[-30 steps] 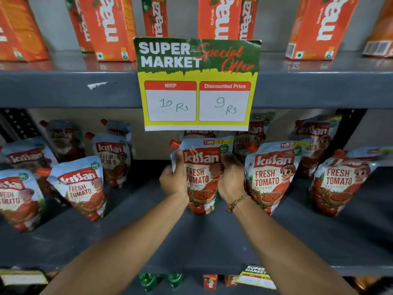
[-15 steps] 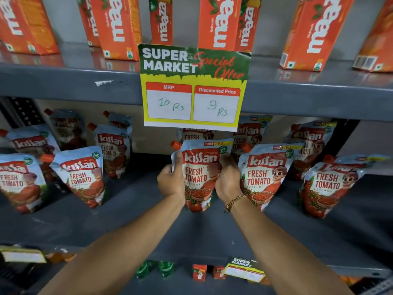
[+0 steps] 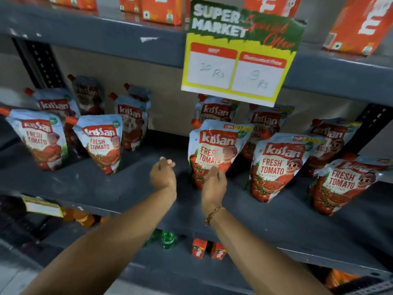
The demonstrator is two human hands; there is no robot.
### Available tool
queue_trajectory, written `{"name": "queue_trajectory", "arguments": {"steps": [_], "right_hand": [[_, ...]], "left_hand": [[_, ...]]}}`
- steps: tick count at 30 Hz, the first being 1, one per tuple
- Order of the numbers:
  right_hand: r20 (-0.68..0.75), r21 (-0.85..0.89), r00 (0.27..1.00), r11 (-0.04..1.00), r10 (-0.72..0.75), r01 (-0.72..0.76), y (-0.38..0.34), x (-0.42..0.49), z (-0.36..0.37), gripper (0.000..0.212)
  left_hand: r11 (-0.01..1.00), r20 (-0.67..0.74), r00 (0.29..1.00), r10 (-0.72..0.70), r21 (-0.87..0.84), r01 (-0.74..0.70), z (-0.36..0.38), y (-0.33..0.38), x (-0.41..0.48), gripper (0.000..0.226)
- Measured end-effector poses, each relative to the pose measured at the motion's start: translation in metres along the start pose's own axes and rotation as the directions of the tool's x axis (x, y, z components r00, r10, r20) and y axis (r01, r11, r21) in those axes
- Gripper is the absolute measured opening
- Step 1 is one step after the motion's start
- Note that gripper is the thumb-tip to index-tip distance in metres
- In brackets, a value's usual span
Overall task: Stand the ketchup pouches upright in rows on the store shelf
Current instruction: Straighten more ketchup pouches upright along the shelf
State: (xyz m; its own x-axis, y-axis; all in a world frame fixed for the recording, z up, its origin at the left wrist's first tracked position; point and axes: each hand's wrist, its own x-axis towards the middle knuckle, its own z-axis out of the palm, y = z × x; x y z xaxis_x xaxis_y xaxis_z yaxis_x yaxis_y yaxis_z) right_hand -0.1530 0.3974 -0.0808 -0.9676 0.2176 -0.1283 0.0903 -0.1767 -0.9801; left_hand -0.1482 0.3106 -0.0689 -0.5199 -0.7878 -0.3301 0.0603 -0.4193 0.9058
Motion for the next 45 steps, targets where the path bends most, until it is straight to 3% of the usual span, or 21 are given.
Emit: {"name": "queue_trajectory", "arguments": {"steps": [2, 4, 7, 9, 11, 13, 17, 21, 25, 29, 42, 45], "right_hand": [[0.117, 0.015, 0.992, 0.999, -0.045, 0.044, 0.001, -0.011, 0.023, 0.033], [0.239, -0.019, 0.969, 0.998, -0.061, 0.067, 0.003, -0.02, 0.05, 0.038], [0.38, -0.055, 0.924, 0.997, -0.037, 0.062, 0.005, -0.032, 0.09, 0.033], [0.412, -0.057, 0.911, 0.998, 0.012, 0.013, 0.008, -0.039, 0.123, 0.024], [0.432, -0.066, 0.9, 0.998, 0.05, -0.023, 0.01, -0.045, 0.155, 0.013], [0.461, -0.021, 0.884, 0.996, 0.083, -0.083, 0.012, -0.053, 0.186, 0.017], [0.484, 0.155, 0.847, 0.931, 0.219, -0.329, 0.012, -0.062, 0.219, 0.017], [0.415, 0.294, 0.881, 0.883, 0.228, -0.367, 0.016, -0.063, 0.225, 0.007], [0.287, 0.375, 0.942, 0.884, 0.176, -0.279, 0.021, -0.063, 0.221, 0.014], [0.221, 0.372, 0.96, 0.894, 0.175, -0.249, 0.022, -0.06, 0.214, 0.011], [0.193, 0.332, 0.973, 0.925, 0.126, -0.186, 0.024, -0.067, 0.213, 0.01], [0.061, 0.355, 0.982, 0.915, 0.18, -0.19, 0.033, -0.072, 0.217, 0.036]], "left_hand": [[0.997, -0.035, 0.998, 0.058, 0.047, -0.057, -0.013, 0.008, 0.011, 0.031], [0.984, -0.163, 0.977, 0.137, 0.133, -0.116, -0.031, 0.019, 0.03, 0.034], [0.973, -0.349, 0.924, 0.156, 0.217, -0.082, -0.056, 0.038, 0.057, 0.045], [0.976, -0.39, 0.911, 0.132, 0.21, -0.051, -0.074, 0.05, 0.078, 0.055], [0.974, -0.335, 0.932, 0.138, 0.217, -0.067, -0.092, 0.06, 0.096, 0.064], [0.971, -0.217, 0.964, 0.154, 0.214, -0.107, -0.11, 0.073, 0.116, 0.062], [0.981, 0.1, 0.981, 0.164, 0.087, -0.173, -0.131, 0.091, 0.155, 0.038], [0.998, 0.246, 0.969, 0.022, 0.055, -0.037, -0.135, 0.103, 0.169, 0.032], [0.992, 0.333, 0.94, -0.074, 0.118, 0.036, -0.128, 0.105, 0.167, 0.038], [0.989, 0.376, 0.923, -0.081, 0.146, 0.028, -0.122, 0.103, 0.163, 0.04], [0.986, 0.416, 0.907, -0.068, 0.166, -0.002, -0.128, 0.108, 0.159, 0.038], [0.981, 0.424, 0.905, -0.011, 0.18, -0.073, -0.134, 0.106, 0.161, 0.04]]}}
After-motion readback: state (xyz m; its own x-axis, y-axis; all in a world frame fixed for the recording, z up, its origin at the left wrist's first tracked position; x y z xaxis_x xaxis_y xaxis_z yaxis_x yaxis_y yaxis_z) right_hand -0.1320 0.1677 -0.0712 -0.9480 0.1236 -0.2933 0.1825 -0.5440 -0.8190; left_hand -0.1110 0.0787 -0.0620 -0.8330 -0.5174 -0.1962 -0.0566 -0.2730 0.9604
